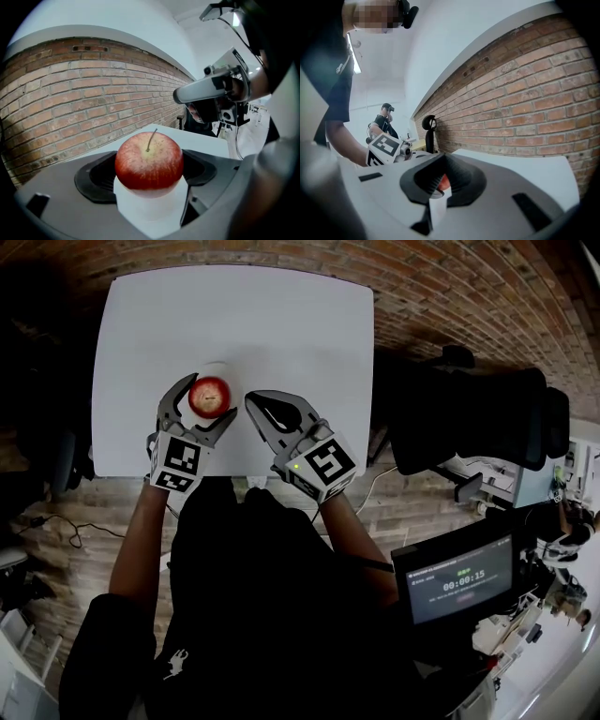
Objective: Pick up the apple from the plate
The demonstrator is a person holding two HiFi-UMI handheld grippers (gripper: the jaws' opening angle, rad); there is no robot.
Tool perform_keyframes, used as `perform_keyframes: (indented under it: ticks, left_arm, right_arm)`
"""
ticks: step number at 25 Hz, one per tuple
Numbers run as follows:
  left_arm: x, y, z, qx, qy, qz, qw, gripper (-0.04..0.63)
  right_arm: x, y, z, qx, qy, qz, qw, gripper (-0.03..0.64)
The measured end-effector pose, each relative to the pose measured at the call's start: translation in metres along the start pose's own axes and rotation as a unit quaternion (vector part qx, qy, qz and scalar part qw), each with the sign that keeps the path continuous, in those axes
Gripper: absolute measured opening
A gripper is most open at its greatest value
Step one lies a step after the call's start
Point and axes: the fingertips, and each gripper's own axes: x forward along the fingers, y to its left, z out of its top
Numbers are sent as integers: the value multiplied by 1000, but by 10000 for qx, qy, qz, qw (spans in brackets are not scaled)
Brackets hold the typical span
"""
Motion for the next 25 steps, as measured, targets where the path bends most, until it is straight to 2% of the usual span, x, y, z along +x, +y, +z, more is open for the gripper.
perform_keyframes:
  ticks: [25]
  left_arm:
    - [-54, -29, 37, 113, -223, 317, 9992, 416]
  right_arm:
    - [-36, 20, 23, -264, -337, 37, 9991, 2]
